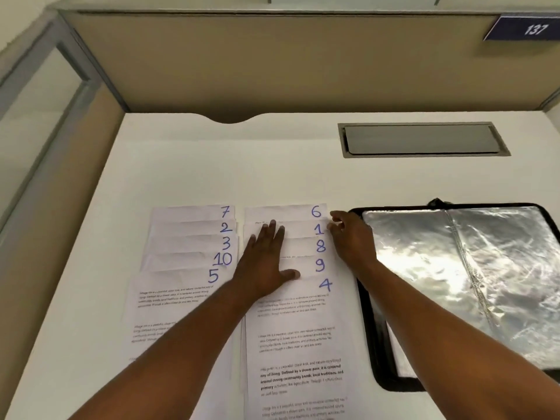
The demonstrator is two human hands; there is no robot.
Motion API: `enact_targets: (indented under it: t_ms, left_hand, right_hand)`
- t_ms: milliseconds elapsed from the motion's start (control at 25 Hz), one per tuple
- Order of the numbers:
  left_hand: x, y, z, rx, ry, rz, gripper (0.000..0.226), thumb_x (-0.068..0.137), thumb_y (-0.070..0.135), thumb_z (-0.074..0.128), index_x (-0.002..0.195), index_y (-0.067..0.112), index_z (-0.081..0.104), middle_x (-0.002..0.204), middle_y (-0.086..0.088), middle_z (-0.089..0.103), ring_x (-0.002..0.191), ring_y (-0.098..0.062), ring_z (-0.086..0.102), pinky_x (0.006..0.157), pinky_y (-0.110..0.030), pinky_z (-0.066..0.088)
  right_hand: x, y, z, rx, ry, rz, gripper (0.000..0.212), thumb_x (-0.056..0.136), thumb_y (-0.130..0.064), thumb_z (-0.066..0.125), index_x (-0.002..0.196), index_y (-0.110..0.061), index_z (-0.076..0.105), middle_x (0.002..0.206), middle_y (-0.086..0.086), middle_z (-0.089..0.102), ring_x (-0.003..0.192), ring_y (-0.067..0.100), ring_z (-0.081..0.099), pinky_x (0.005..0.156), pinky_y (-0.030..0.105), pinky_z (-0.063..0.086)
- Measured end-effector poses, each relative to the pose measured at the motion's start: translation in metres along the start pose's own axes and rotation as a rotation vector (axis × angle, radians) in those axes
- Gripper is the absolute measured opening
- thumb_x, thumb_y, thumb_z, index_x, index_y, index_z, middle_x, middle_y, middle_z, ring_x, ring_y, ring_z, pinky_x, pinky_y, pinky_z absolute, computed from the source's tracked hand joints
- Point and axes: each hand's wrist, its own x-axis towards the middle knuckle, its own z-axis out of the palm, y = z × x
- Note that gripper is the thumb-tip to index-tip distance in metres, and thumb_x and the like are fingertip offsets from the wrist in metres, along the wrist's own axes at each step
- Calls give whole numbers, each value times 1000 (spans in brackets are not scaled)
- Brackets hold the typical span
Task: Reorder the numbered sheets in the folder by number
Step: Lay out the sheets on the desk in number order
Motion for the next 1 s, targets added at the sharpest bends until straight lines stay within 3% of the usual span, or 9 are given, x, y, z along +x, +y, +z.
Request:
enact_targets:
  t_ms: [280,480,600,760,1000]
  left_hand:
    - [3,-7,13,18,-42,27,113,88,70,57,160,13,-9,168,-4,-18,154,-17,-18,126,-39,-7]
    - [-1,-6,16,20,-28,45,112,88,71,55,161,15,-9,167,-2,-20,153,-16,-20,125,-38,-8]
    - [-11,-2,20,29,-16,52,109,89,70,54,161,15,-7,166,-1,-22,152,-15,-22,126,-39,-7]
    - [-21,1,25,36,-35,27,105,91,70,50,162,17,-6,167,-1,-21,152,-14,-22,122,-34,-13]
    - [-32,4,28,51,-51,5,103,92,72,46,161,19,-7,167,0,-20,152,-13,-22,124,-36,-11]
  right_hand:
    - [14,-1,6,-98,-40,55,23,96,-20,57,110,-23,75,107,-2,75,102,20,67,99,37,49]
    - [12,-5,2,24,1,85,20,92,-11,55,89,-26,68,93,-13,68,93,14,63,83,29,49]
    - [11,-6,-6,129,45,101,17,94,-11,57,90,-25,64,90,-11,68,89,11,63,72,22,45]
    - [11,-9,-19,226,111,55,16,96,-7,54,95,-20,63,89,-8,68,86,13,64,75,31,50]
    - [14,-26,-45,321,215,-23,11,100,-9,55,99,-16,63,91,-14,64,83,0,59,71,18,45]
